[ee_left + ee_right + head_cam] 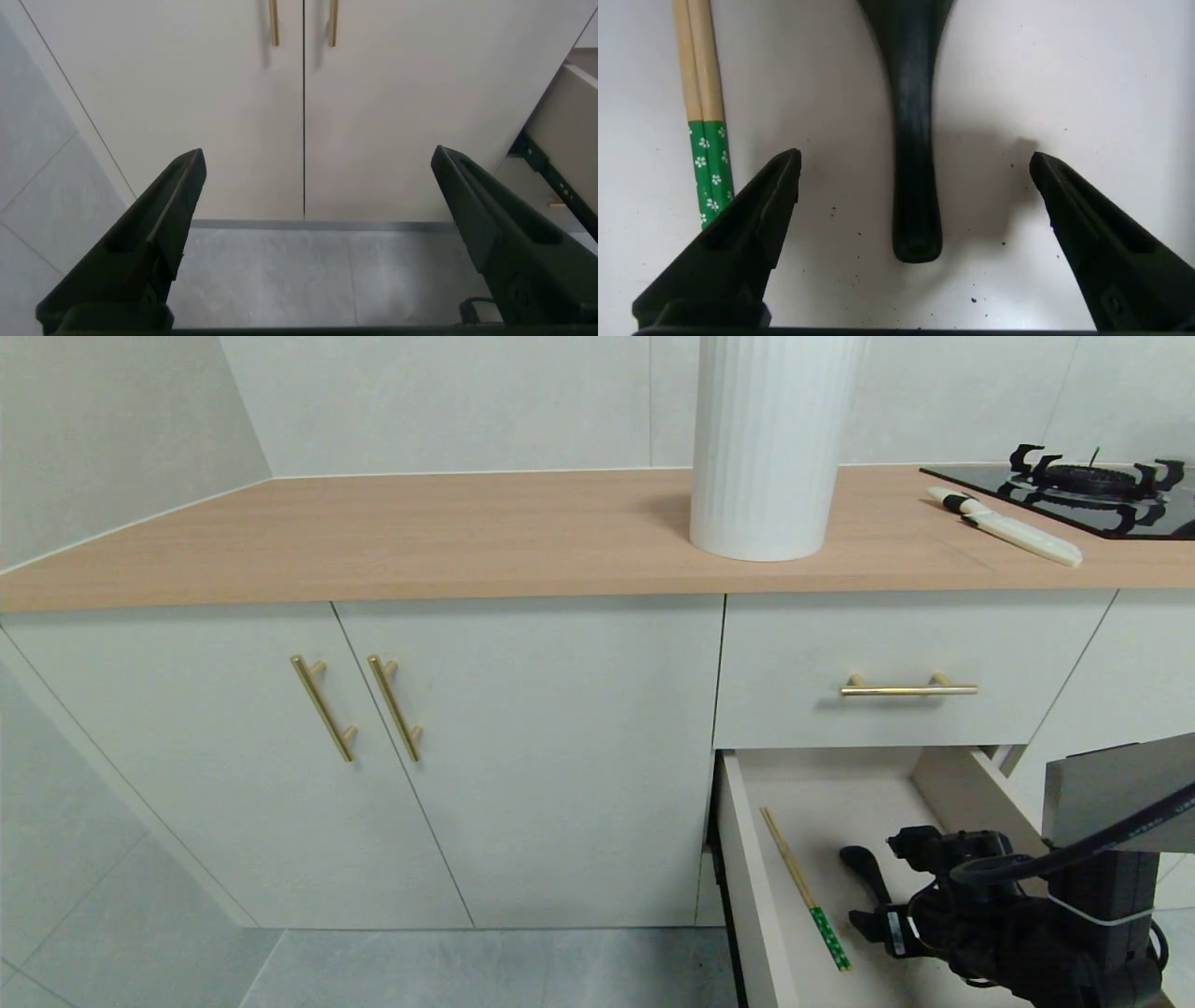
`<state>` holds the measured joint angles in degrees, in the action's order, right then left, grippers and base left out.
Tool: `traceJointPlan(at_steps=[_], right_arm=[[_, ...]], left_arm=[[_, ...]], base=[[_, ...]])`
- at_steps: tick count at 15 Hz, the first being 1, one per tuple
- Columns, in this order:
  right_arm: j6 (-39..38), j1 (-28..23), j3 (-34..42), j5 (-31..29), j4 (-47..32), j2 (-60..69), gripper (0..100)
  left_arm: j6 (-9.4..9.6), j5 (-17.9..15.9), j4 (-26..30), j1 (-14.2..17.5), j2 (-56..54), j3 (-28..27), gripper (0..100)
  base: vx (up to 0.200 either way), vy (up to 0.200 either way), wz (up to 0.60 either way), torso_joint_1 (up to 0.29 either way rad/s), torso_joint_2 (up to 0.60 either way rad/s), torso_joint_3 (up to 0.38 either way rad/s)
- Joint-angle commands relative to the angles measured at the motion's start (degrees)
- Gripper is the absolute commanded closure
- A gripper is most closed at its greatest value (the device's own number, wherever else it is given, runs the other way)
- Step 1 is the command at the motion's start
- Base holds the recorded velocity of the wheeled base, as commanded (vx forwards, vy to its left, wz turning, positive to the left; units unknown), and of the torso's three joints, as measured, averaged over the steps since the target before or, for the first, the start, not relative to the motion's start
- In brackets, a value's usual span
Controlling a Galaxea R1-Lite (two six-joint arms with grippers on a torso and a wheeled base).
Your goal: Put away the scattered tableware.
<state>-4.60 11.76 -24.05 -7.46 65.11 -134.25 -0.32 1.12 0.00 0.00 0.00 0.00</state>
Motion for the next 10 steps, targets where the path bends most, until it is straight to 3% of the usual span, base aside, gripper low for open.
traceJointPlan(at_steps=[1, 7, 10], right_arm=[[-2.0, 0.2, 0.7, 0.3, -0.8, 5.3, 0], [-2.2, -0.3, -0.4, 0.8, -17.7, 25.8, 0], [-2.2, 0.0, -3.6, 1.0, -33.2, 37.0, 0]], left_arm=[[-0.03, 0.0, 0.0, 0.0, 0.0, 0.0, 0], [-0.03, 0.0, 0.0, 0.0, 0.0, 0.0, 0], [-0.03, 0.0, 0.0, 0.0, 0.0, 0.0, 0]], base=[[0.0, 0.0, 0.0, 0.0, 0.0, 0.0], [0.0, 0.0, 0.0, 0.0, 0.0, 0.0], [0.0, 0.0, 0.0, 0.0, 0.0, 0.0]])
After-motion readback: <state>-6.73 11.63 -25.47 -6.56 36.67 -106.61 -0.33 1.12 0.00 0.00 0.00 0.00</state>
